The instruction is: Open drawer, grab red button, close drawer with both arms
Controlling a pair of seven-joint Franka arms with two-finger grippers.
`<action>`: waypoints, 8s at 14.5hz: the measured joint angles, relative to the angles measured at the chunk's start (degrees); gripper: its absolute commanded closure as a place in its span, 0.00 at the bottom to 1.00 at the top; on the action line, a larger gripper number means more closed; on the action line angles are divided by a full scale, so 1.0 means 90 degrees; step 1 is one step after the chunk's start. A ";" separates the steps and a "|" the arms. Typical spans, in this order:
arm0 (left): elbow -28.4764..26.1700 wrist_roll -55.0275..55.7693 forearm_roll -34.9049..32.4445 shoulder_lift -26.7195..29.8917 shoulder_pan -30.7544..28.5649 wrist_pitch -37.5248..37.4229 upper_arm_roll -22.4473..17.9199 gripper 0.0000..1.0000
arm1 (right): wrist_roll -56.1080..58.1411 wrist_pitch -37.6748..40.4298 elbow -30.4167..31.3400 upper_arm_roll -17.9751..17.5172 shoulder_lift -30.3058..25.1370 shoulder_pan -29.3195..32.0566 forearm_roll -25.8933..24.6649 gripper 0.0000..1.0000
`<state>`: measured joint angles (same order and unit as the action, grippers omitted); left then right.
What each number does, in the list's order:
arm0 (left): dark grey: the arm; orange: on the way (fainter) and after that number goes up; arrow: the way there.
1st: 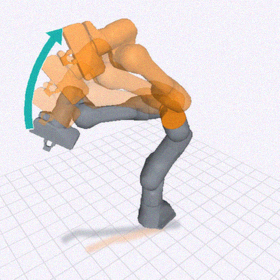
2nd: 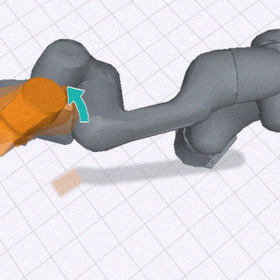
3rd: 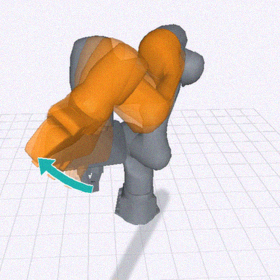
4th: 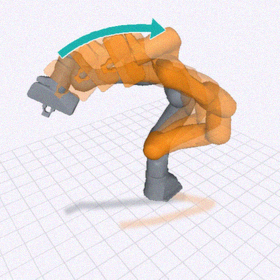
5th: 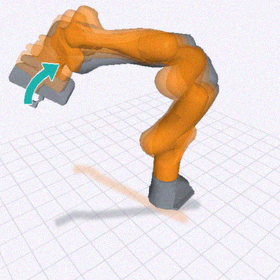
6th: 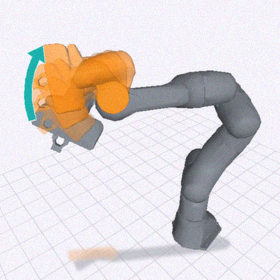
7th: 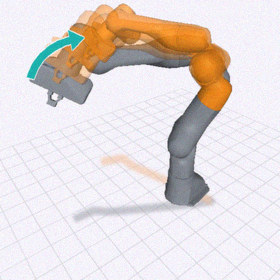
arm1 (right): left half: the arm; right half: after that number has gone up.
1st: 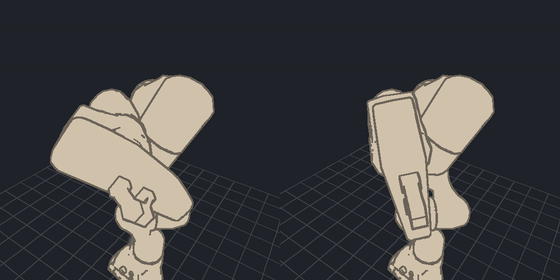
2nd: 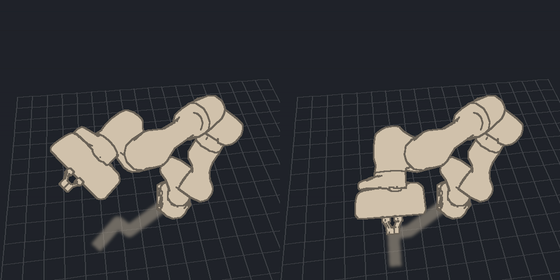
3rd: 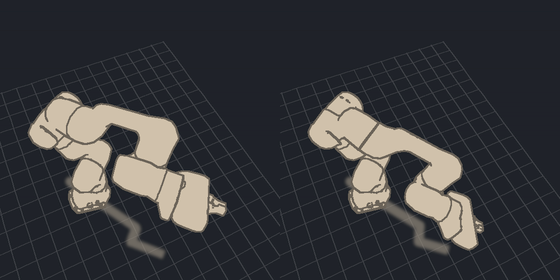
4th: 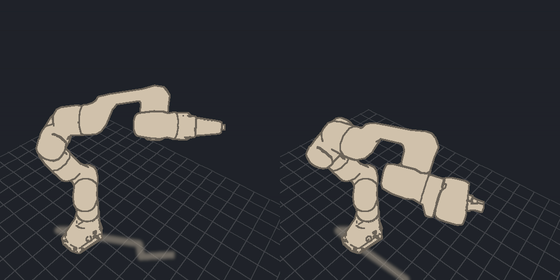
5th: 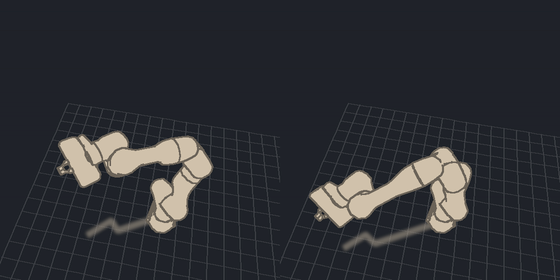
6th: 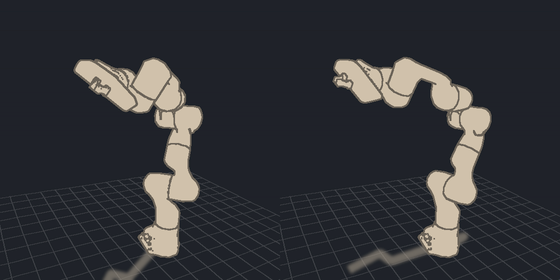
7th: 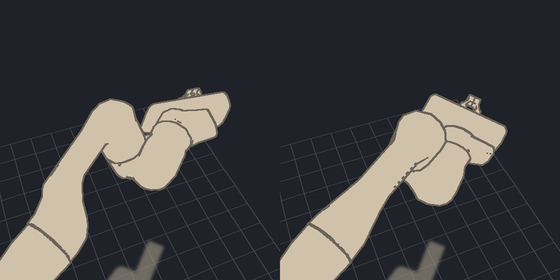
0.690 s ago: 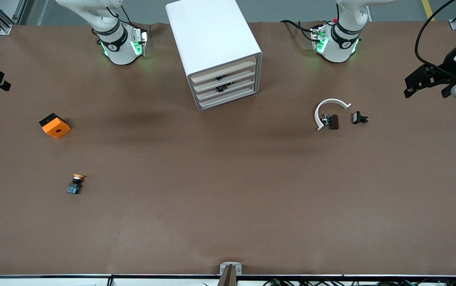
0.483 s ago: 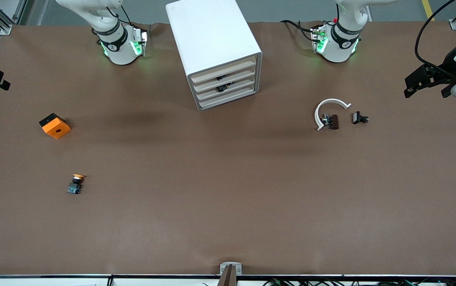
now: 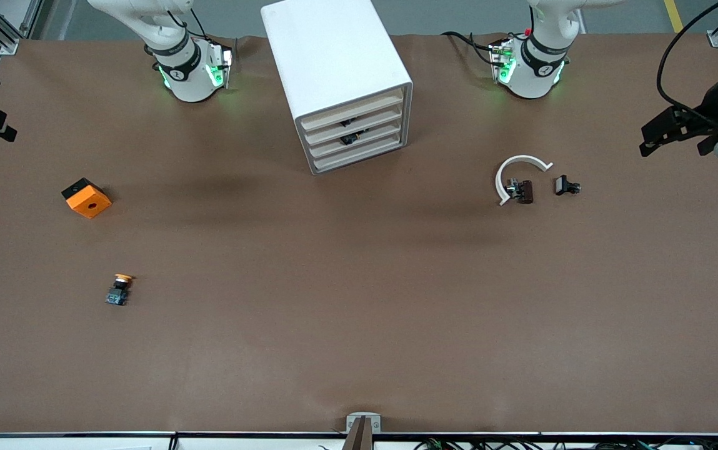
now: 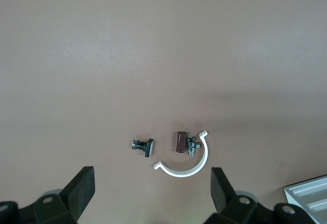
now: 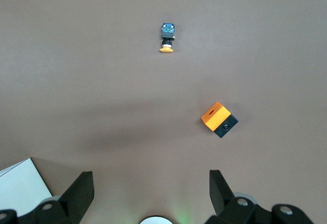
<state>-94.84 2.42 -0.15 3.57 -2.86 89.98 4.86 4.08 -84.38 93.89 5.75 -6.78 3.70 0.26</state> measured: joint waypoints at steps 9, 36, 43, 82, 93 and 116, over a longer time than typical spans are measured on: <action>-0.0010 0.1083 0.0000 -0.2373 0.0206 0.1959 0.0068 0.00 | 0.0021 0.0004 0.0021 -0.0002 -0.0016 0.0000 0.0000 0.00; 0.1805 1.1004 0.3459 -0.5017 0.2592 -0.0489 0.0122 0.00 | 0.0052 -0.0016 0.0029 -0.0017 -0.0020 0.0001 -0.0158 0.00; 0.1820 1.2628 0.4441 -0.5454 0.2595 -0.1616 0.0120 0.00 | 0.0056 -0.0015 0.0029 -0.0017 -0.0020 0.0001 -0.0163 0.00; 0.0976 1.3394 0.5004 -0.5959 0.3863 -0.2387 0.0280 0.95 | 0.0049 0.0043 0.0032 -0.0015 -0.0020 0.0001 -0.0135 0.00; 0.0980 1.3445 0.5186 -0.6002 0.3030 -0.2267 0.0274 0.93 | 0.0019 0.0034 -0.0081 -0.0001 0.0026 0.0003 -0.0045 0.00; 0.1234 1.3340 0.5461 -0.6040 0.2273 -0.1624 0.0250 0.00 | -0.3515 -0.0008 -0.0517 -0.0176 0.1541 -0.1131 0.0074 0.00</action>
<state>-83.73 122.48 49.00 -50.80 17.60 75.36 7.11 -27.56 -84.45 89.23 4.16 7.09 -6.49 0.92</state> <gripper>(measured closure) 0.057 0.000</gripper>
